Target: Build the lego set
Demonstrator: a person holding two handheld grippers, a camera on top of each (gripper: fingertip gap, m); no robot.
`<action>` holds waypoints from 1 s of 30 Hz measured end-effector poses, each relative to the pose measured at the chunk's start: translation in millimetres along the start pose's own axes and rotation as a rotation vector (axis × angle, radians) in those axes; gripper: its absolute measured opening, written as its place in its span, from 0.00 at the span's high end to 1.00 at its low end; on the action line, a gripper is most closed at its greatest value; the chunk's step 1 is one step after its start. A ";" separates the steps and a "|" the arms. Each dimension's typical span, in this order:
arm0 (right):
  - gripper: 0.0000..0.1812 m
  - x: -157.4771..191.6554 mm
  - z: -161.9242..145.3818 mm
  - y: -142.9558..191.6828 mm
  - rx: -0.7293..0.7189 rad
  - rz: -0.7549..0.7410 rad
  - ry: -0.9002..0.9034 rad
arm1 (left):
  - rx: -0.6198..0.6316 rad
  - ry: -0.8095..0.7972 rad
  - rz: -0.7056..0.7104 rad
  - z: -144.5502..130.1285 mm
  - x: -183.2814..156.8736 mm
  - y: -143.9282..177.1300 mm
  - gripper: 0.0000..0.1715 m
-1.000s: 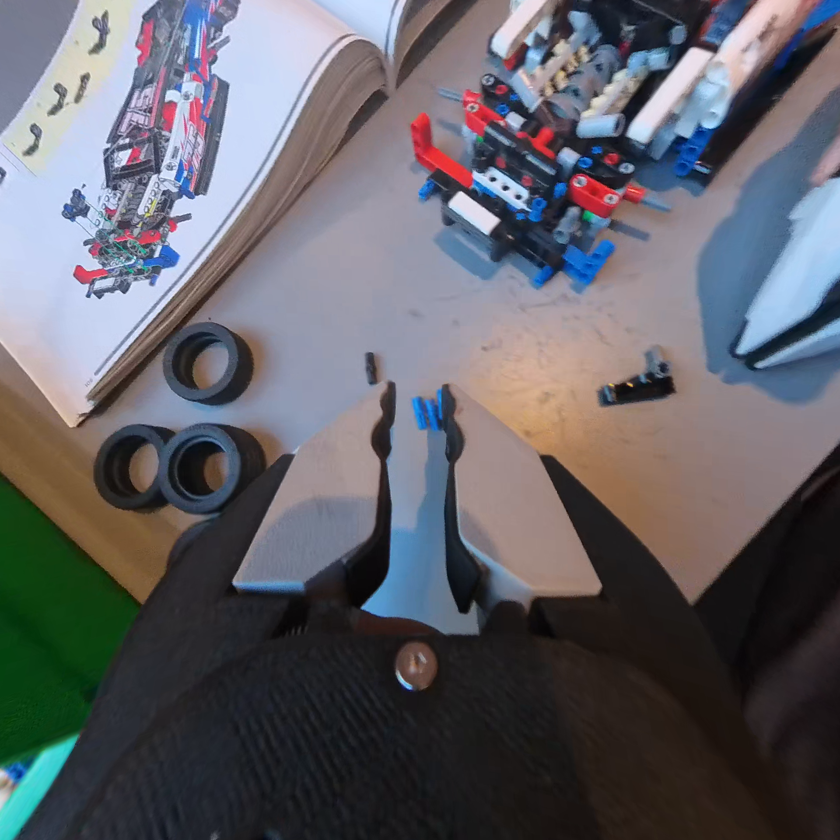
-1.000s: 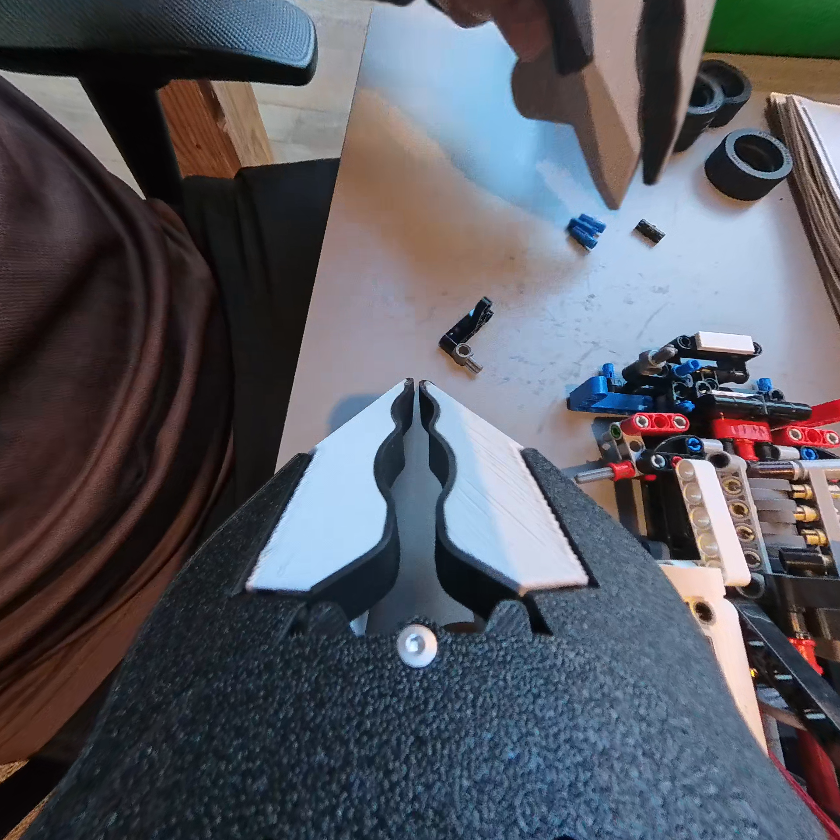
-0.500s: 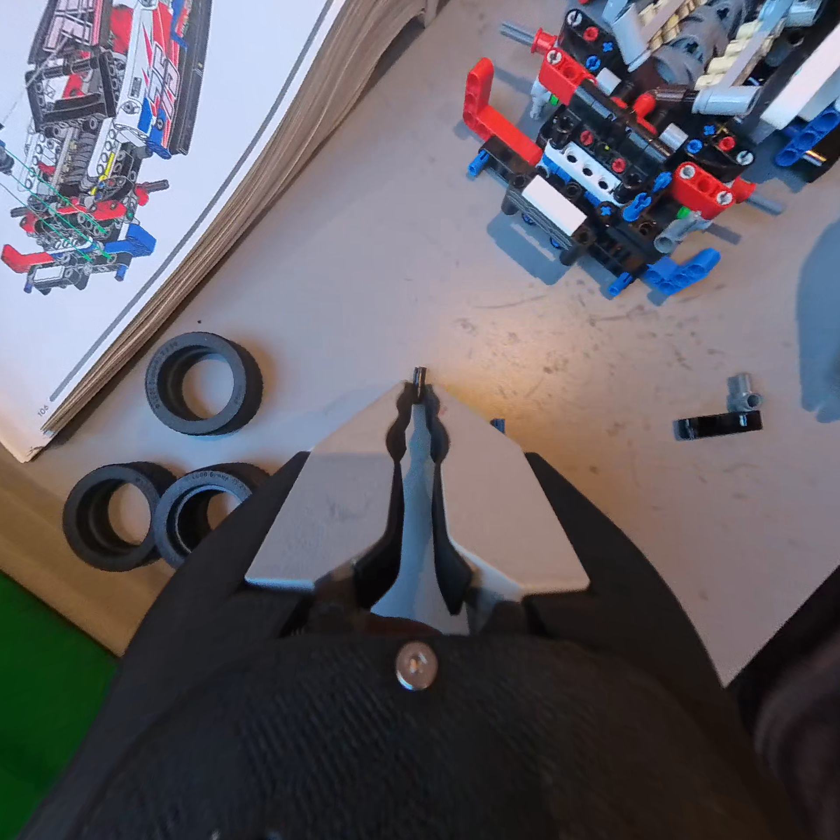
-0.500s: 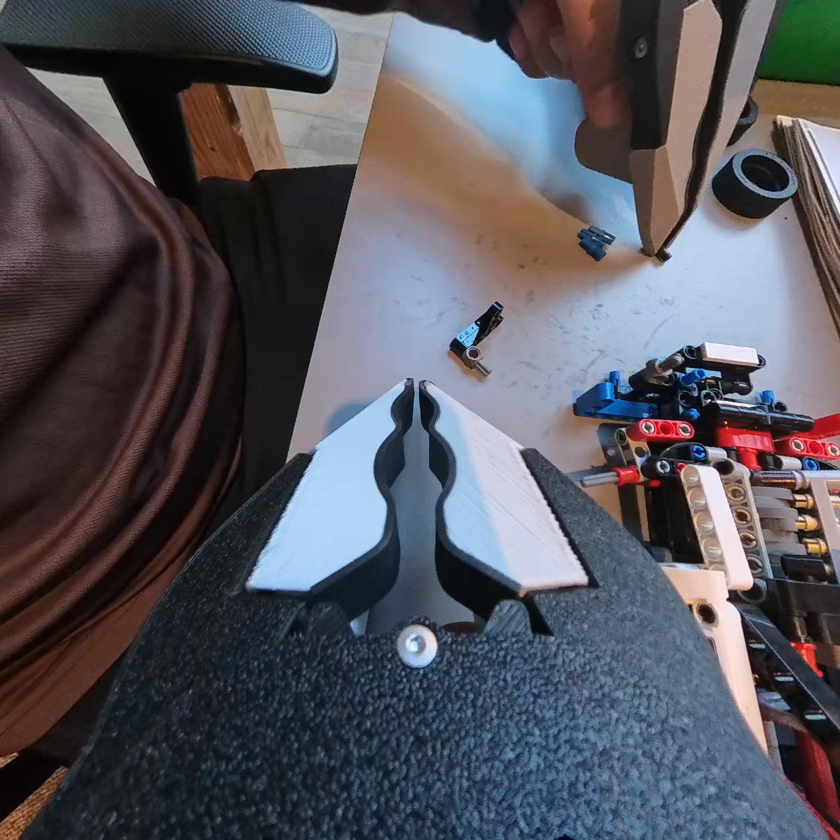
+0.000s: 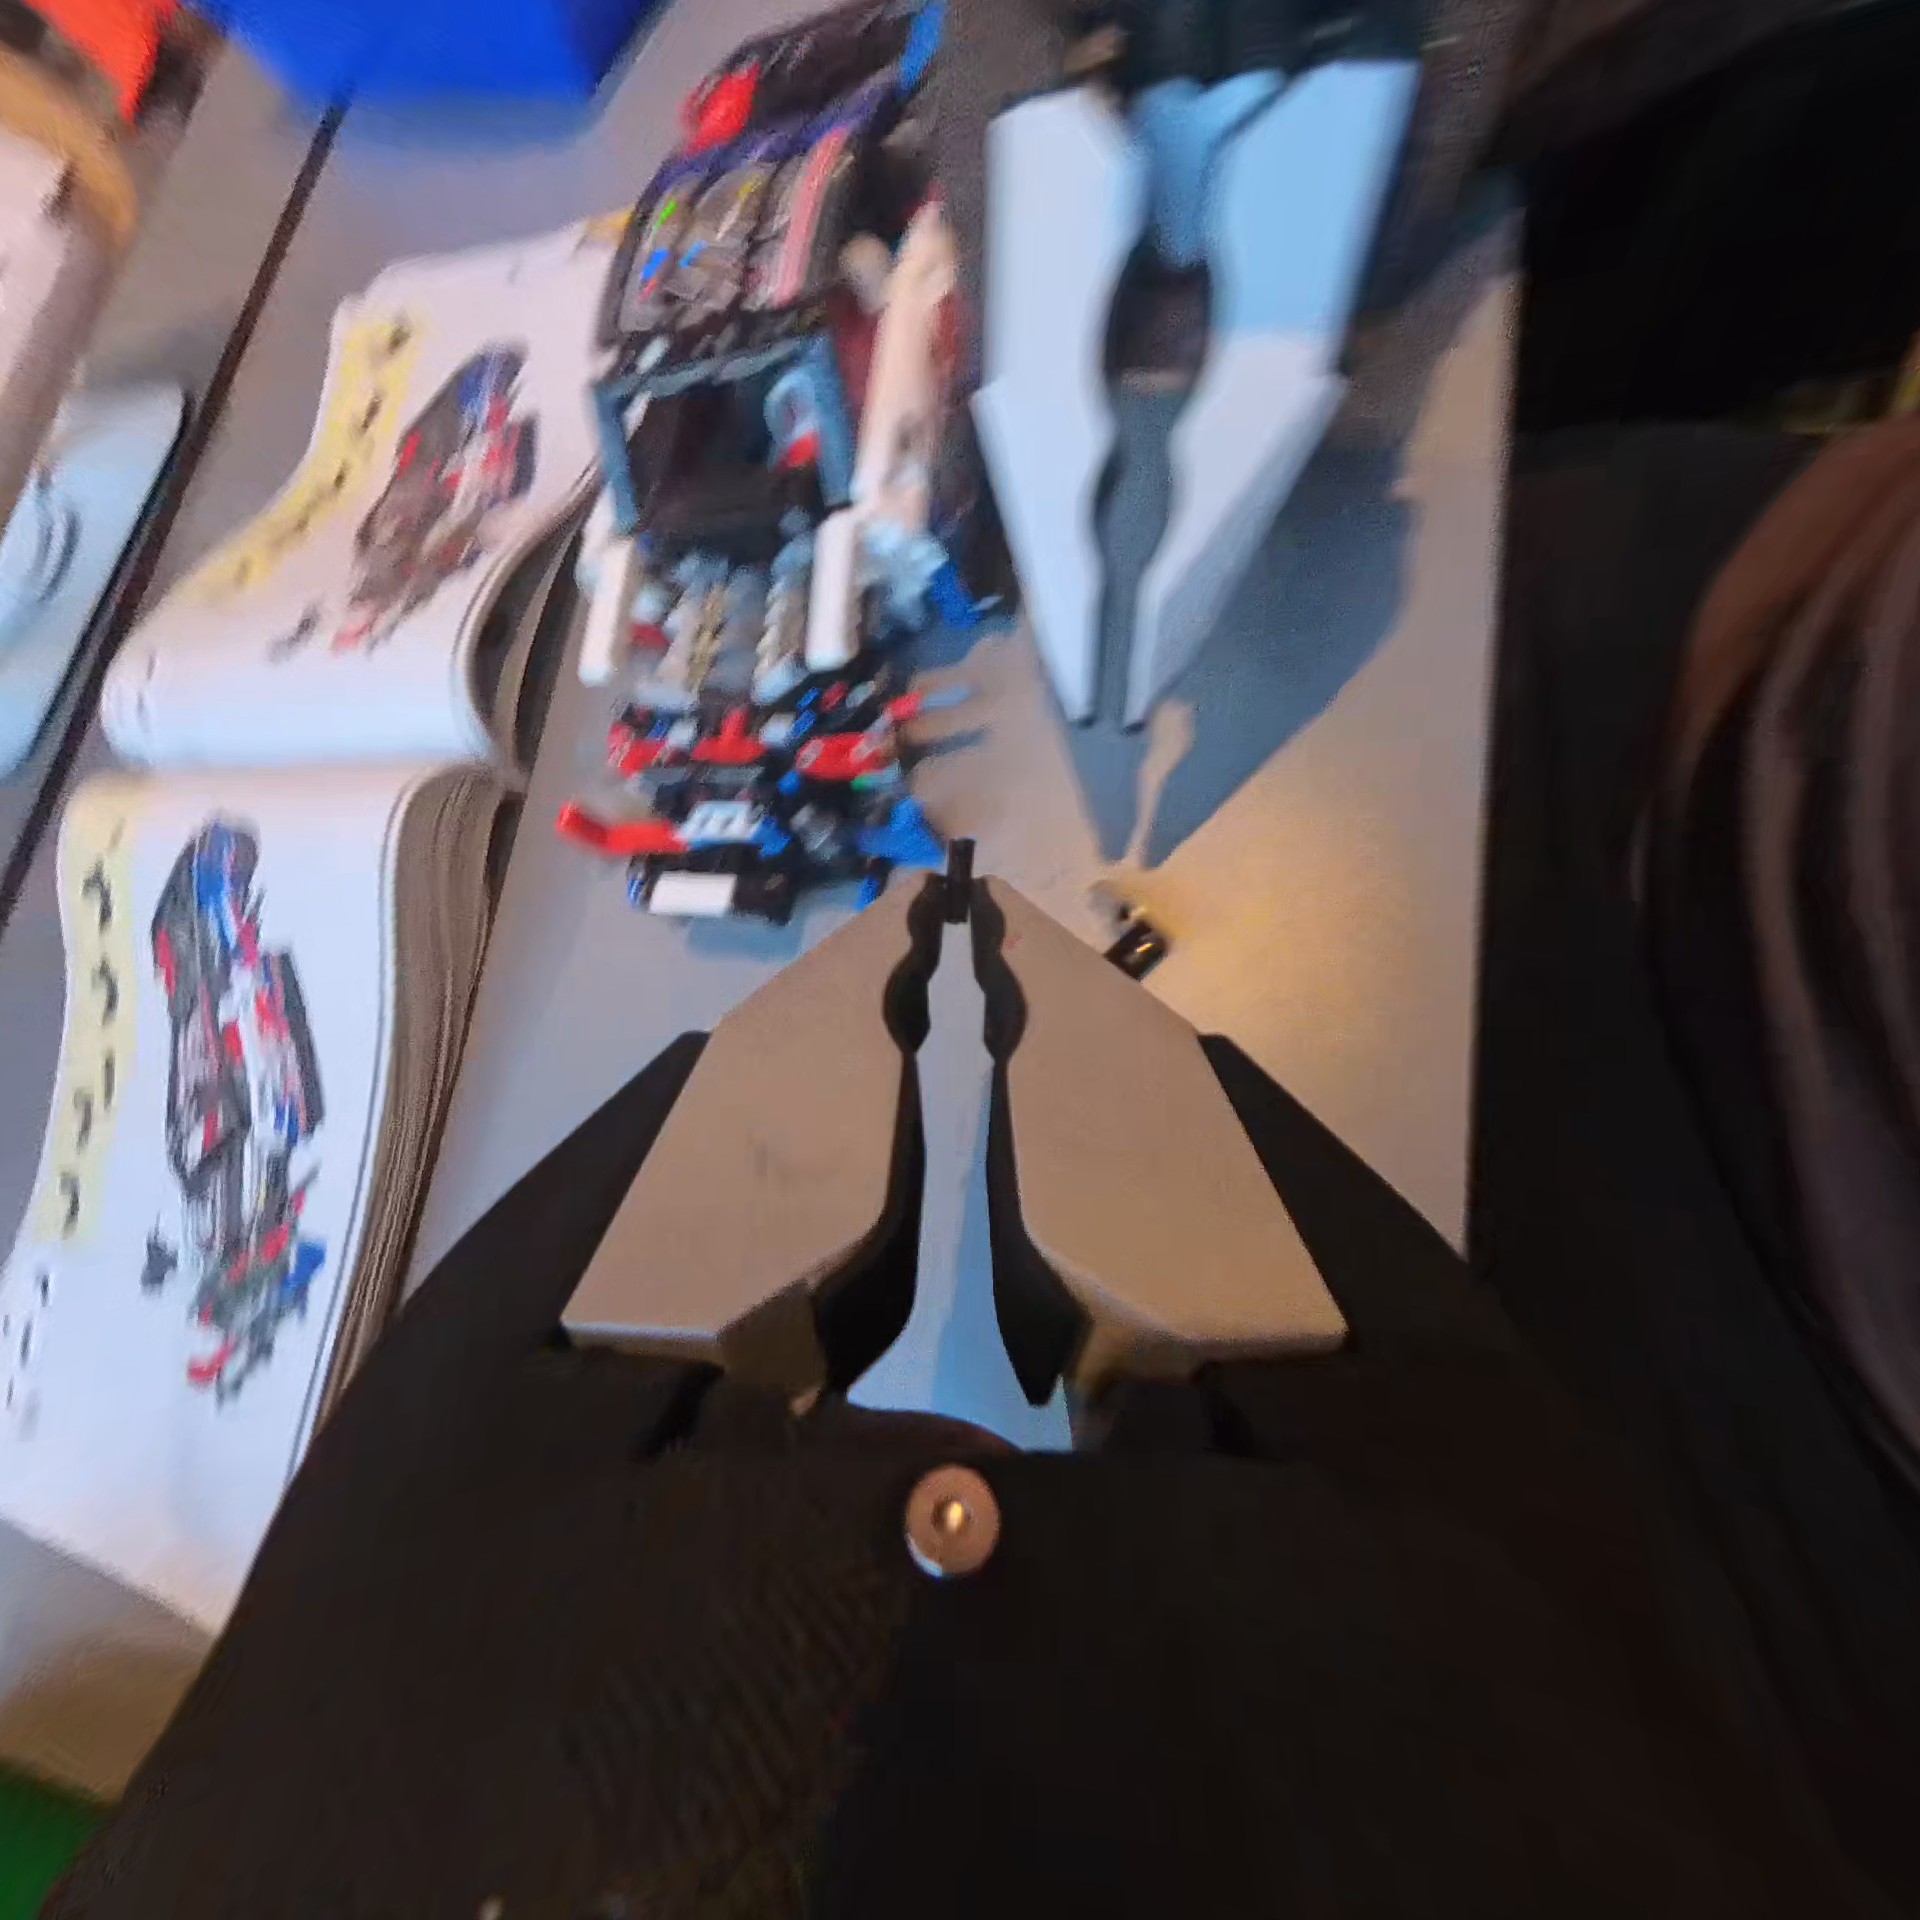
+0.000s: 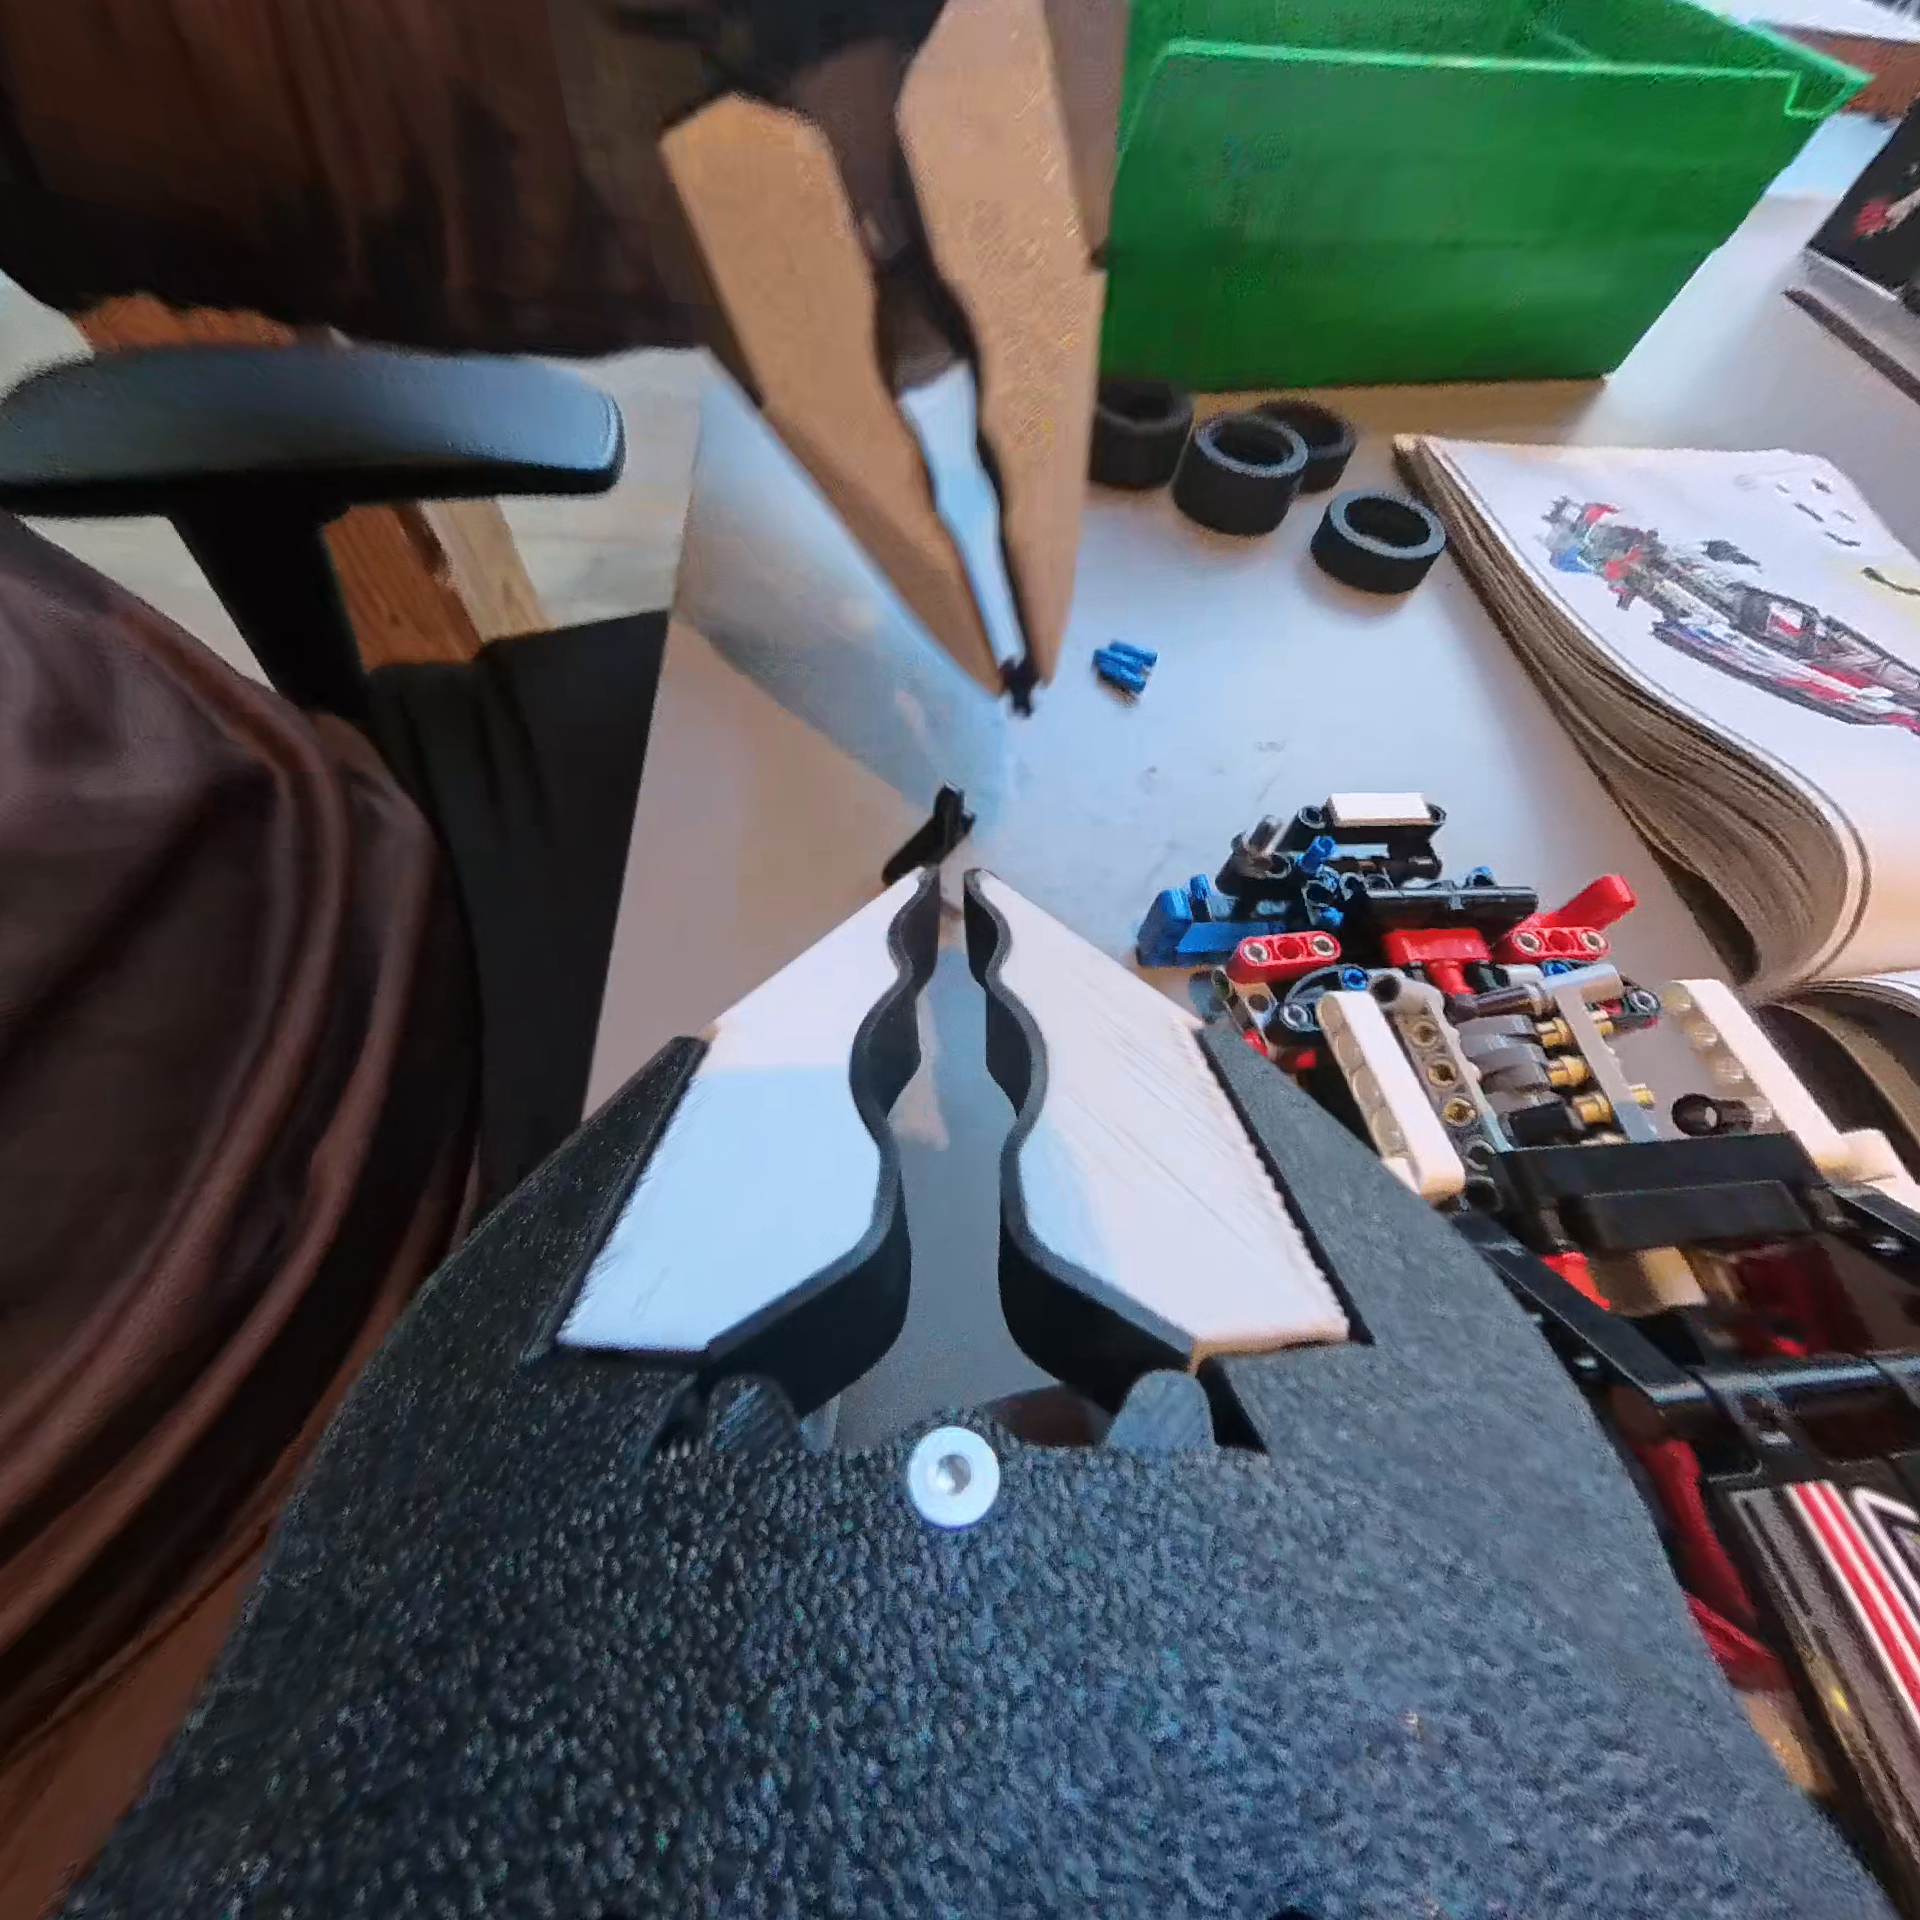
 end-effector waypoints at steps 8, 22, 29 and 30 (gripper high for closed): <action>0.98 0.7 11.7 0.9 -0.072 0.043 -0.131 | -0.077 -0.093 -0.040 14.1 -21.0 -12.3 0.99; 1.00 -5.7 15.8 3.7 -0.111 0.061 -0.220 | -0.095 -0.126 0.016 20.8 -20.0 -19.6 0.99; 1.00 -12.1 13.8 4.9 -0.107 0.052 -0.233 | -0.142 -0.081 0.038 20.0 -17.6 -24.1 0.99; 1.00 -13.4 13.8 5.3 -0.110 0.052 -0.238 | -0.145 -0.078 0.041 19.9 -17.3 -24.1 0.99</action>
Point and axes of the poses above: each gripper's, where its closed fingertips meet, y back along the fingers, z out of its top, x = y × z across the jaws, the point moved 5 cm from there along y, back along the fingers, and after that the axes turned 10 degrees about -z, right-handed, at the moved point
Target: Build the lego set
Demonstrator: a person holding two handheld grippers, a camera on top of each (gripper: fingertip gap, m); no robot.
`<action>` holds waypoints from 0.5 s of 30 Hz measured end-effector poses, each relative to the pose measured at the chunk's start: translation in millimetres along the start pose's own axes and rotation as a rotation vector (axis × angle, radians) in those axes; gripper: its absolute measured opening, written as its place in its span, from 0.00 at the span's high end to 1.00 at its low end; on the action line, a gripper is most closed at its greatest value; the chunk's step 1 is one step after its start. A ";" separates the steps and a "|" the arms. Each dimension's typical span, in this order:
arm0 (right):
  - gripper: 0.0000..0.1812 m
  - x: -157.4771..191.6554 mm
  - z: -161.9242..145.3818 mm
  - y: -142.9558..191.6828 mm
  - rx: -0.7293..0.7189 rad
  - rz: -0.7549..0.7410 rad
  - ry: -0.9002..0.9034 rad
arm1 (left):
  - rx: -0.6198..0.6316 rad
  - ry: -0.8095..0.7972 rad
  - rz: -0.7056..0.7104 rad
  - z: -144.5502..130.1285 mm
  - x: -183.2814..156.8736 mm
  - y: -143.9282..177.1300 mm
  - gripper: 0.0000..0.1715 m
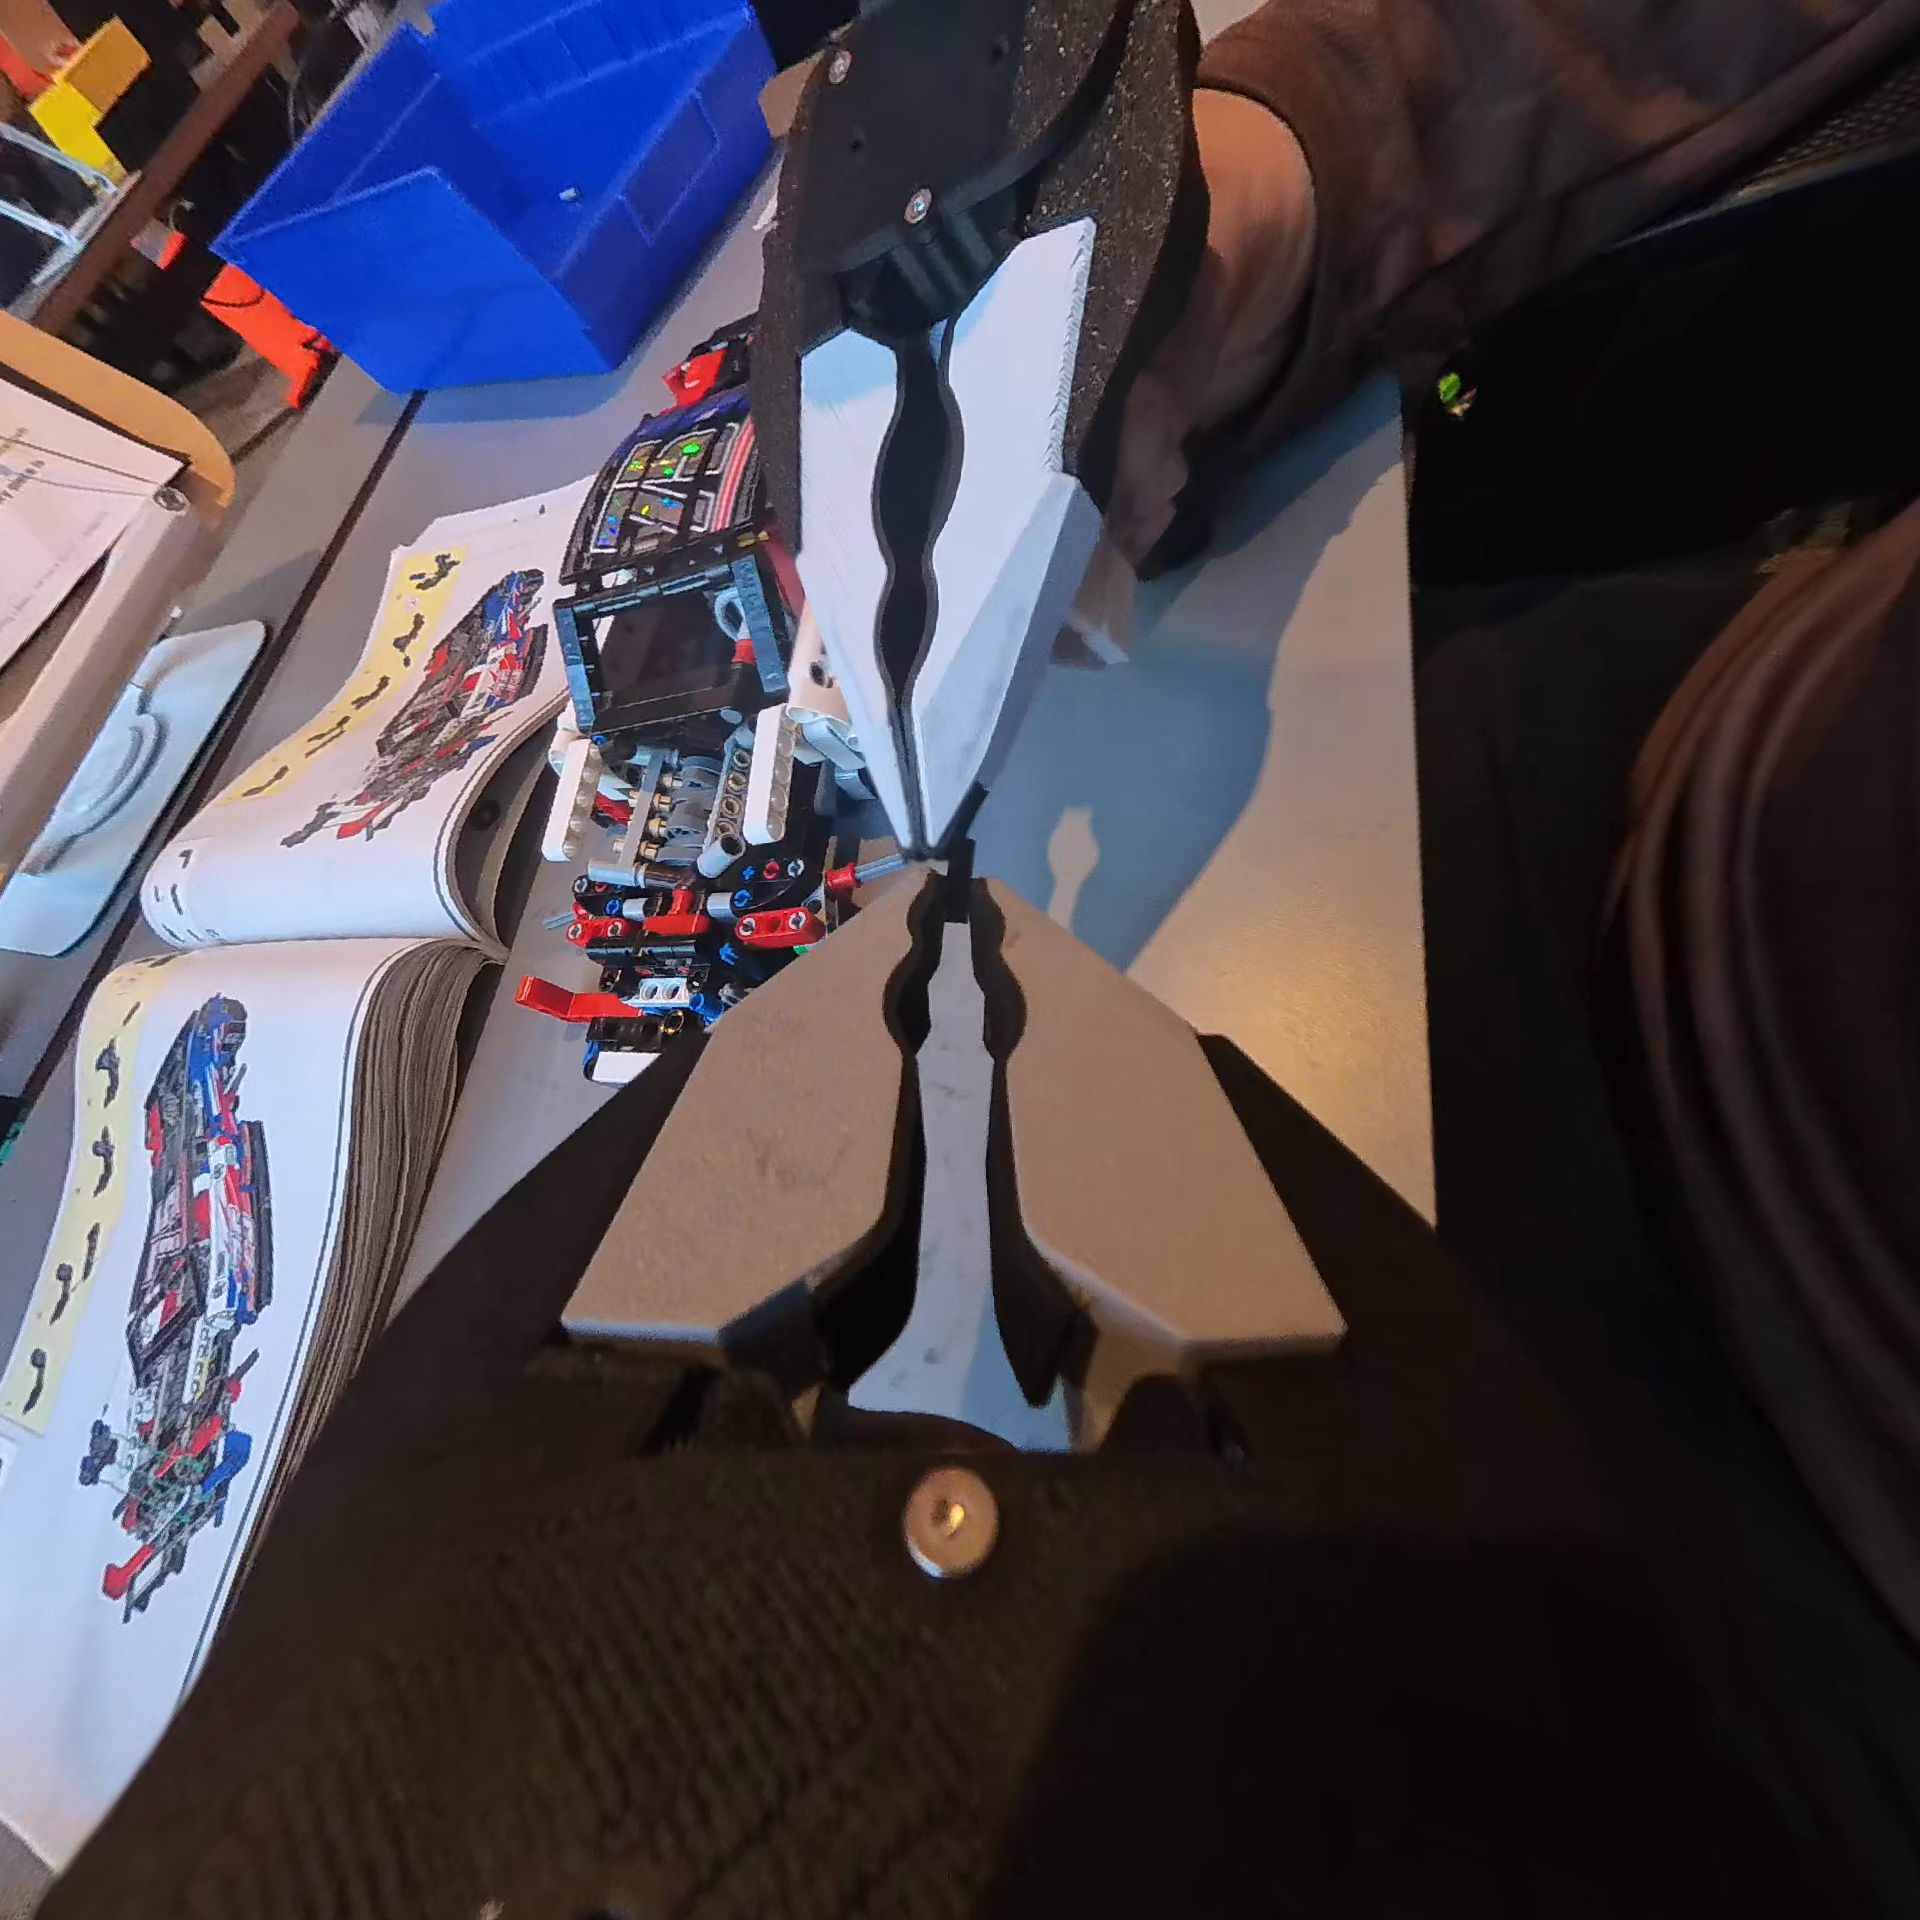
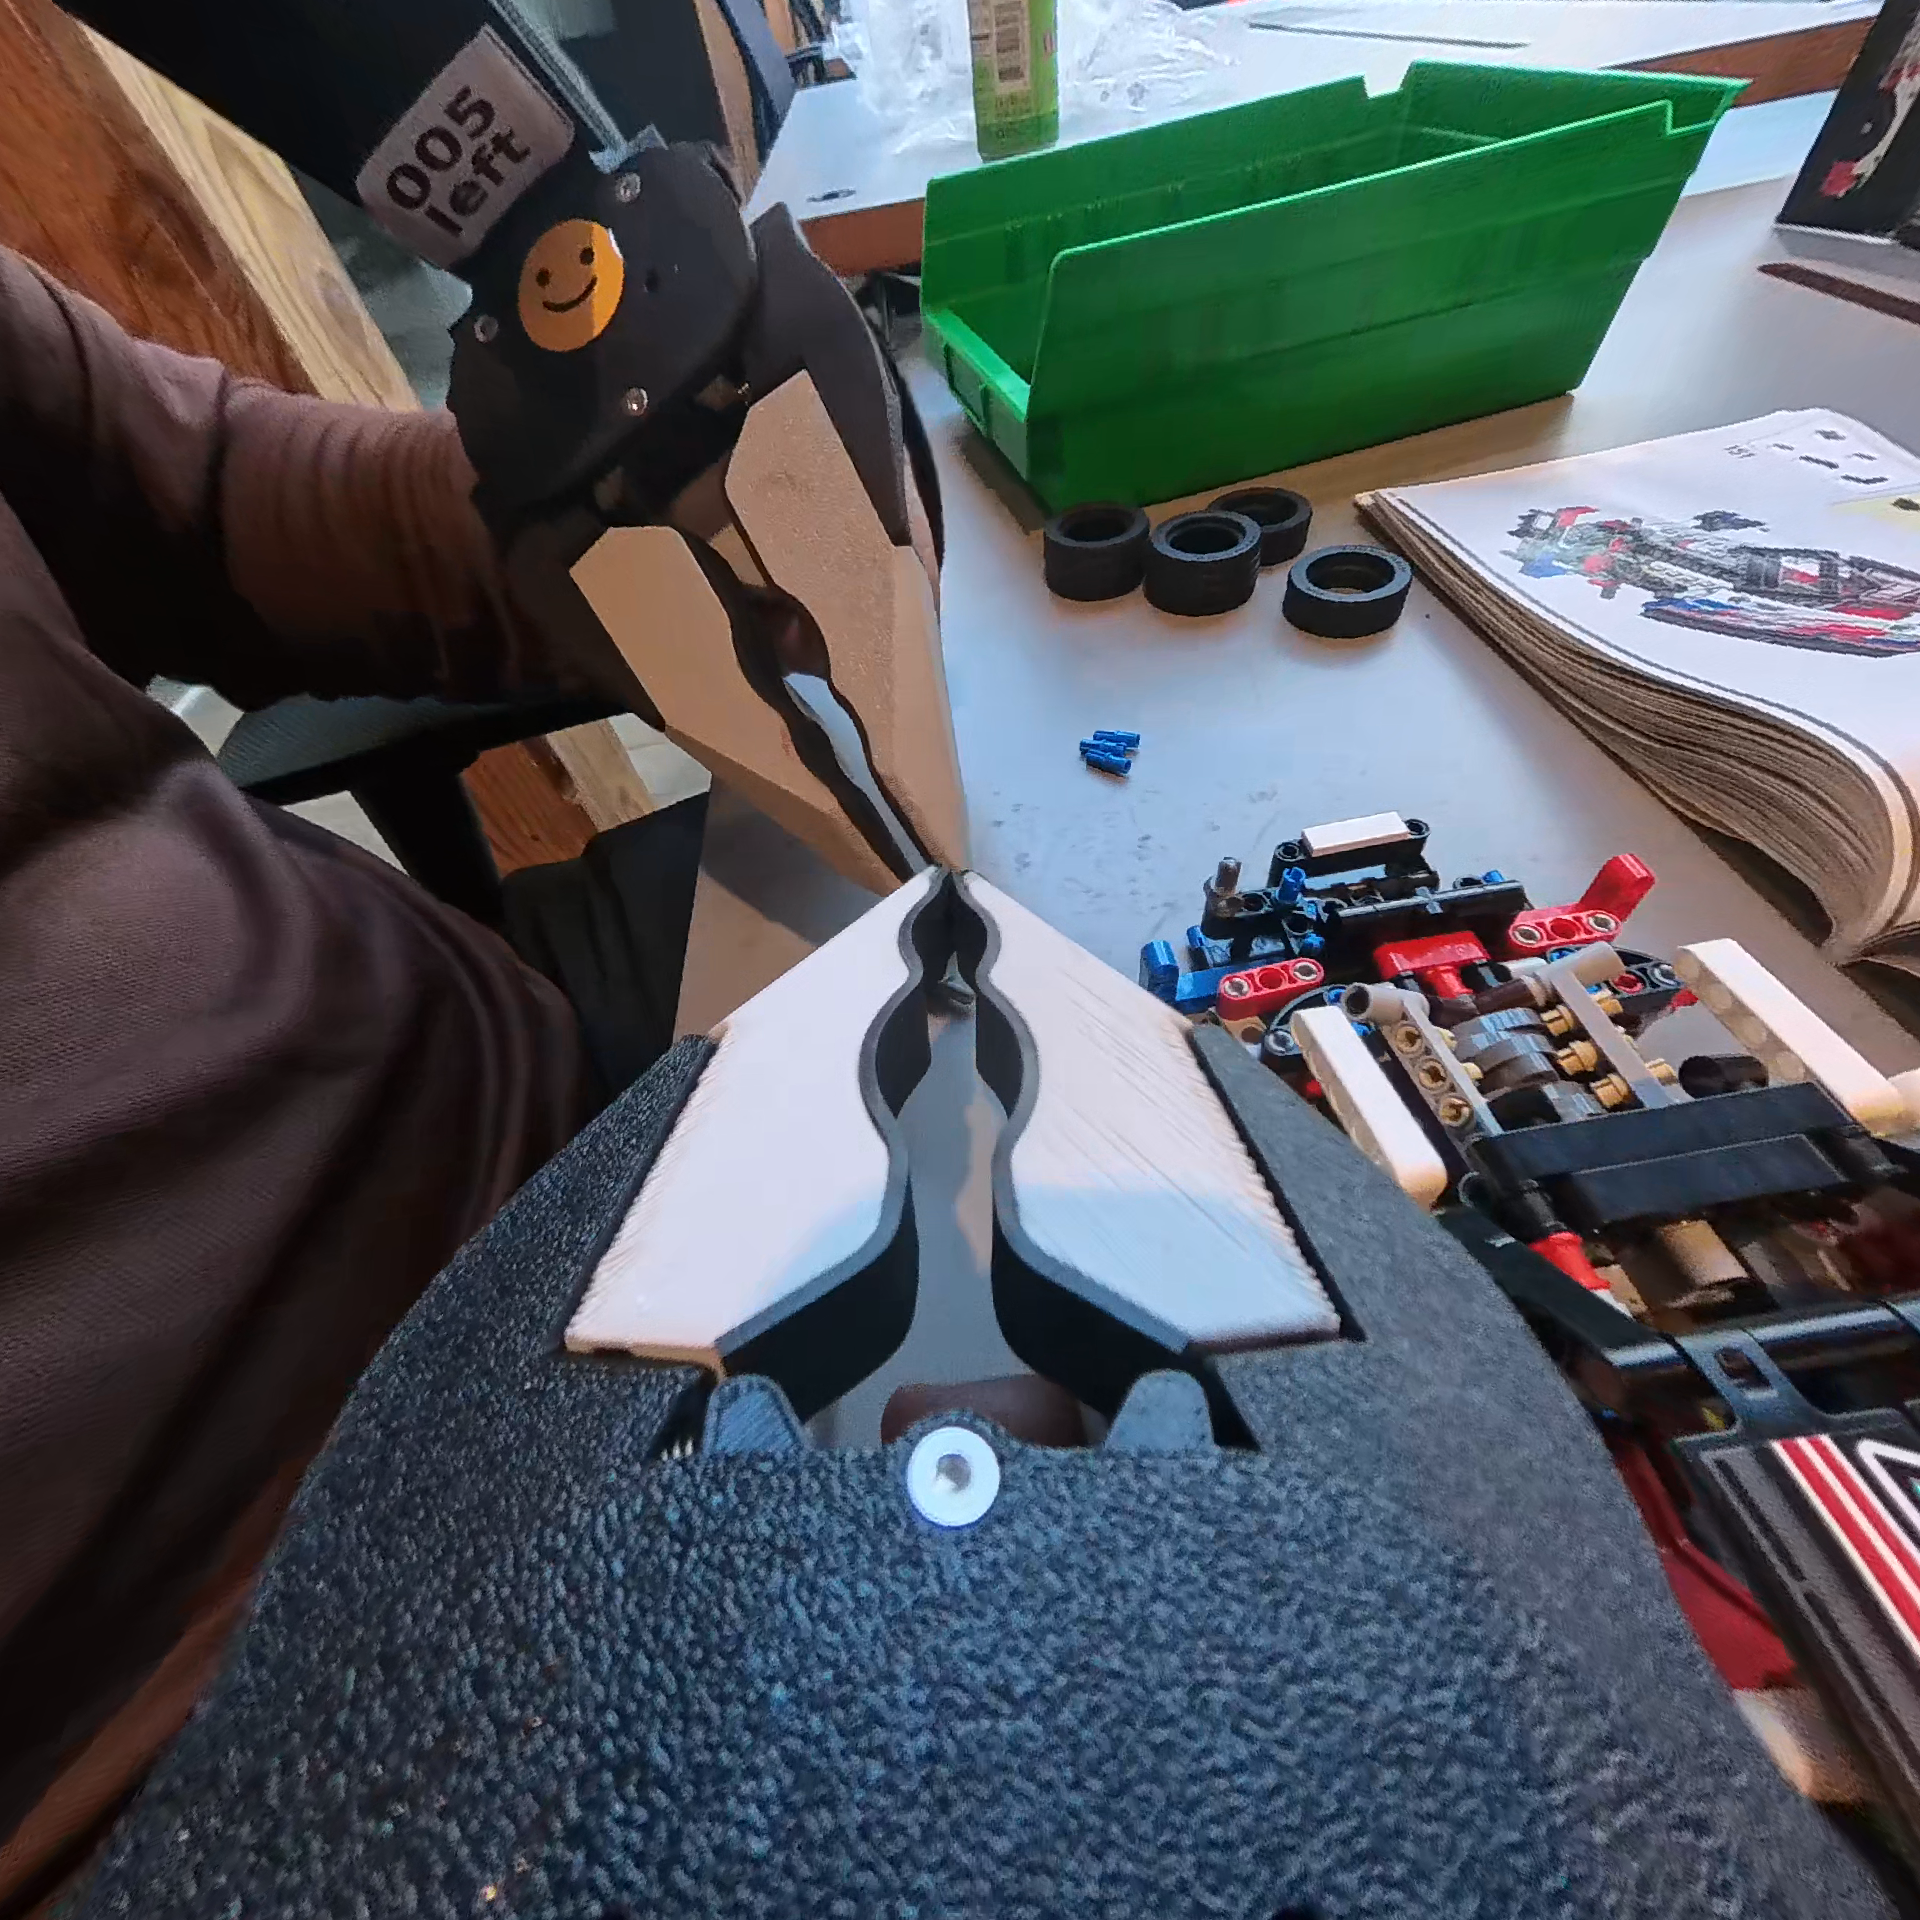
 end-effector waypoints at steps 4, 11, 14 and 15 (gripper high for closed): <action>1.00 -3.5 1.3 2.6 -0.015 0.007 -0.019 | -0.009 0.017 0.020 -0.3 1.3 1.1 0.99; 0.98 -2.5 -2.1 1.6 0.019 0.016 -0.012 | -0.032 0.055 0.015 -2.4 2.1 2.7 0.99; 0.97 -1.1 -2.3 2.3 0.016 0.014 0.004 | -0.039 0.059 0.020 -4.6 3.3 3.0 0.99; 0.97 -1.0 -2.9 2.4 0.019 0.012 0.005 | -0.037 0.058 0.024 -5.4 4.0 3.1 0.99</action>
Point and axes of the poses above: each gripper's, where its closed fingertips meet, y back along the fingers, z out of its top, x = y × z across the jaws, the point moved 5 cm from there along y, back along the fingers, and after that the axes turned 10 degrees about -z, right-handed, at the moved point
